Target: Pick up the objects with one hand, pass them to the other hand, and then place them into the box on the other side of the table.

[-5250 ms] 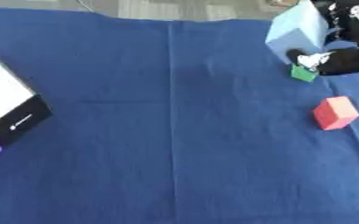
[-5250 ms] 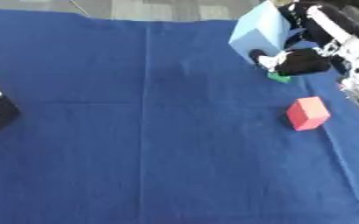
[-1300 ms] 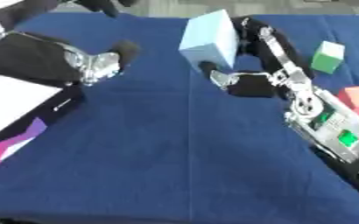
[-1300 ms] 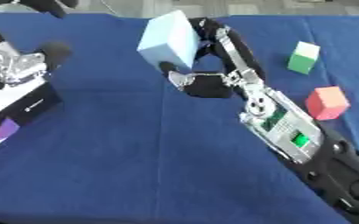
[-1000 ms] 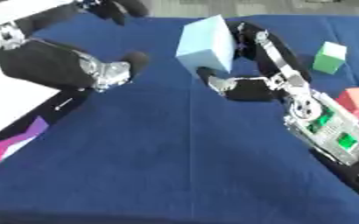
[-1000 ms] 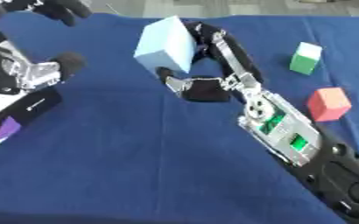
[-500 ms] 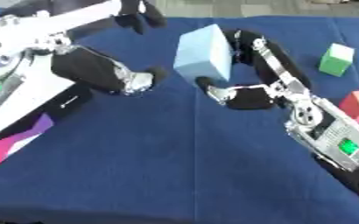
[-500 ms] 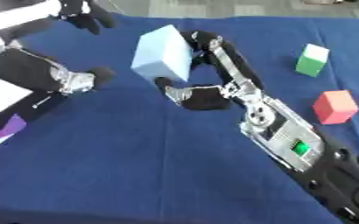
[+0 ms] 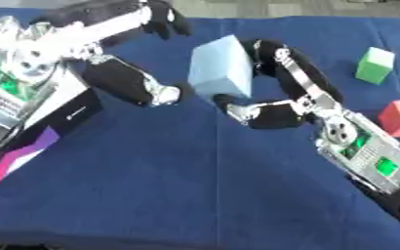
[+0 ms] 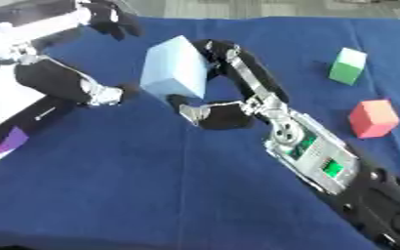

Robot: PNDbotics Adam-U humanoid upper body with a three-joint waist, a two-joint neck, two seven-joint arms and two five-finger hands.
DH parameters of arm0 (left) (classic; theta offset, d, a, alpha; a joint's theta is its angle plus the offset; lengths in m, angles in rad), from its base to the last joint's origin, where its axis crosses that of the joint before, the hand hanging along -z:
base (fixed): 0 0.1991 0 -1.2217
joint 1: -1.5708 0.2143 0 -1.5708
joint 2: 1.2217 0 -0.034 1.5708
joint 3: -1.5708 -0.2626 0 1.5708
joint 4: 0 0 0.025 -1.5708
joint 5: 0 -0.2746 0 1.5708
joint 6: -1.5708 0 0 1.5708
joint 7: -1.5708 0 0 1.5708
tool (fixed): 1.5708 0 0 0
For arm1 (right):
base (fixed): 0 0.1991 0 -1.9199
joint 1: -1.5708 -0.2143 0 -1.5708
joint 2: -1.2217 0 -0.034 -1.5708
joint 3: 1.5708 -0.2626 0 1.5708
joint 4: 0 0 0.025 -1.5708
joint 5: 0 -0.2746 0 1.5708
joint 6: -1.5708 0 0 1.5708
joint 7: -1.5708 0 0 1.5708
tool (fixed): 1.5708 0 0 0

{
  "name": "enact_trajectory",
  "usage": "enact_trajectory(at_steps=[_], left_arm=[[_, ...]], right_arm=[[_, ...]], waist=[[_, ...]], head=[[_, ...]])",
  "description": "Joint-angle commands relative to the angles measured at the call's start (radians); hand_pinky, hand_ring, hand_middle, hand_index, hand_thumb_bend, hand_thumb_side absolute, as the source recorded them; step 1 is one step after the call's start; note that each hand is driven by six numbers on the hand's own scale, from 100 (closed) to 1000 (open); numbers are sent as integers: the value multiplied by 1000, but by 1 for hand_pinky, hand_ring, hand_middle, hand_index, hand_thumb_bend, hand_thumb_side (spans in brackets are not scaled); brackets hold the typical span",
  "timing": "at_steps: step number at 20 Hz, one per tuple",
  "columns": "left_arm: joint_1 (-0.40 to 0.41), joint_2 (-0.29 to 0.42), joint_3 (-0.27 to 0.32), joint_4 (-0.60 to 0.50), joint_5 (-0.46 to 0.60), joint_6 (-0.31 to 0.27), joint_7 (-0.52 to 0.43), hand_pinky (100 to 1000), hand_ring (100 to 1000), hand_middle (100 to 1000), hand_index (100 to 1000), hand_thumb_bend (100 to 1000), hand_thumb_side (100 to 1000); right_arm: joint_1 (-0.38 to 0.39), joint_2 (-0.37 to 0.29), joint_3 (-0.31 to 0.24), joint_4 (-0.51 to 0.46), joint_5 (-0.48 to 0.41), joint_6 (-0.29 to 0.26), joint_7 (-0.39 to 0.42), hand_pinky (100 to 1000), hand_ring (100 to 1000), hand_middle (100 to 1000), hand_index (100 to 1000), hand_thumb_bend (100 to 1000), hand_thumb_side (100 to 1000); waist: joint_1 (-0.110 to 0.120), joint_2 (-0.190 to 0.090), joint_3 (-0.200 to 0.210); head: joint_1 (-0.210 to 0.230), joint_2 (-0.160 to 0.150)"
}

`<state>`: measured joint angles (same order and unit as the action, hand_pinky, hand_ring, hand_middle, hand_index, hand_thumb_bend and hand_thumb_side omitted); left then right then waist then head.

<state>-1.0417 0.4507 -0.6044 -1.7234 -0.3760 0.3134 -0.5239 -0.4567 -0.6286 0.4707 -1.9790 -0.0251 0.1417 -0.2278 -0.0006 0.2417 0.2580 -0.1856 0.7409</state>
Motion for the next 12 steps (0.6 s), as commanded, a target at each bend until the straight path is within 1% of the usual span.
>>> enact_trajectory(at_steps=[1, 7, 12], left_arm=[[-26, -3, -2, 0, -14, -14, -7, 882, 813, 808, 869, 493, 414], [-27, -18, -7, 8, -34, -36, -18, 880, 817, 810, 874, 557, 424], [-27, -30, -9, 23, -59, -53, -17, 878, 817, 811, 873, 569, 422]], right_arm=[[-16, -6, 2, -21, 14, -8, 13, 586, 718, 538, 549, 113, 100], [-23, -7, 14, -21, 24, -18, 27, 587, 717, 538, 550, 115, 100], [-26, -6, 22, -21, 31, -29, 39, 587, 716, 538, 550, 116, 100]], waist=[[1, -13, -2], [2, -10, -4], [1, -9, -5]], head=[[8, 9], [12, 12], [16, 10]])
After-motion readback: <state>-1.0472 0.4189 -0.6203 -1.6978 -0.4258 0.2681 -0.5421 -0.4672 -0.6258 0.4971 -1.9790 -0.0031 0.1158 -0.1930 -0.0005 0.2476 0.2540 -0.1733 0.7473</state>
